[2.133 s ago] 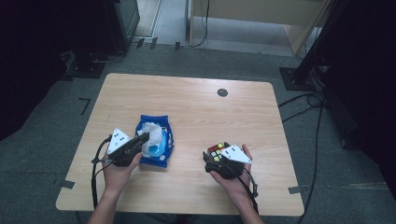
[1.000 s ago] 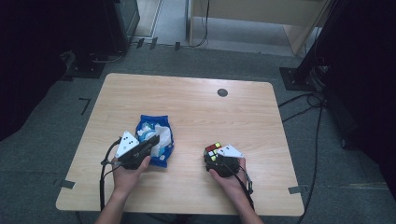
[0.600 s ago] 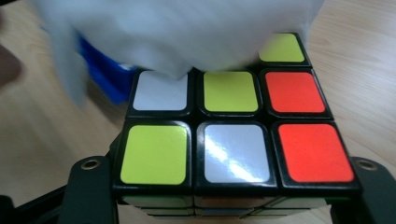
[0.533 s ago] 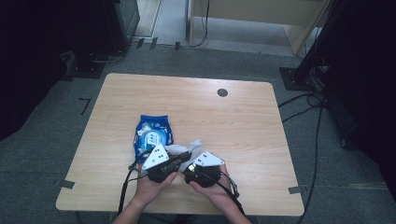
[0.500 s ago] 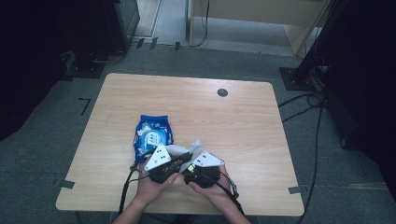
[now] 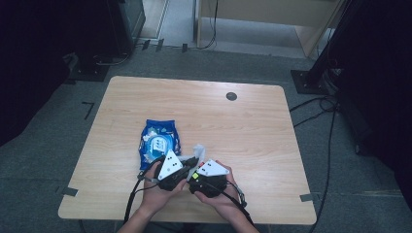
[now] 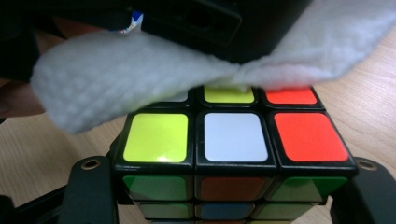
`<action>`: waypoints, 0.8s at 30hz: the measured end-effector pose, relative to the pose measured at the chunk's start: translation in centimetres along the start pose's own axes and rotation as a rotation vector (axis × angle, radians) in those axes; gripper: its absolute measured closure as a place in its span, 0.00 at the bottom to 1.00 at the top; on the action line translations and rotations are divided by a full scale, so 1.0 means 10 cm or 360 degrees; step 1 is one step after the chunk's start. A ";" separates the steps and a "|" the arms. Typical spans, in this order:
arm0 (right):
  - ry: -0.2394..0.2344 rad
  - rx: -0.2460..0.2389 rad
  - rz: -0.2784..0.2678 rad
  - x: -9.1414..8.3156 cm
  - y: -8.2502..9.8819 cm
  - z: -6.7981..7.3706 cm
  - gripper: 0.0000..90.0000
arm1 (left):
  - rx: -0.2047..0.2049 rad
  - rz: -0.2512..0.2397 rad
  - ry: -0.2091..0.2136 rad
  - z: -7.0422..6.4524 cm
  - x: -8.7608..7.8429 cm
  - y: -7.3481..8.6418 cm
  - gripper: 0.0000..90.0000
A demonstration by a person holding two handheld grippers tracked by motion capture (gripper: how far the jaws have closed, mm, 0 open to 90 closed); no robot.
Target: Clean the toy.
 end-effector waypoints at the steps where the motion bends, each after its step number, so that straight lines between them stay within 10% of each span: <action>1: 0.0003 -0.0003 -0.0007 -0.01 -0.01 0.00 0.38 | 0.0015 -0.0017 0.0024 -0.03 0.00 -0.02 1.00; 5: 0.0008 -0.0008 -0.0027 -0.03 -0.03 -0.01 0.38 | 0.0056 0.0011 -0.0019 -0.03 0.01 -0.05 1.00; 11: 0.0001 -0.0027 -0.0027 -0.04 -0.02 0.00 0.39 | -0.0081 0.0065 -0.0104 0.18 -0.02 0.07 1.00; 20: 0.0021 -0.0029 -0.0051 -0.04 -0.04 -0.04 0.38 | 0.0002 -0.0028 0.0093 -0.08 0.00 -0.06 1.00; 24: 0.0033 -0.0027 -0.0052 -0.06 -0.05 -0.06 0.38 | 0.0030 0.0012 0.0026 -0.03 0.00 -0.05 1.00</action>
Point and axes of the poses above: each handheld gripper's, and its own axes: x roughly forward along the jaws, y roughly out of its underside, z roughly to its left, the point moved 8 cm from there along x, roughly forward along the jaws, and after that the axes turned 13 degrees about x, right-handed, at the moved point
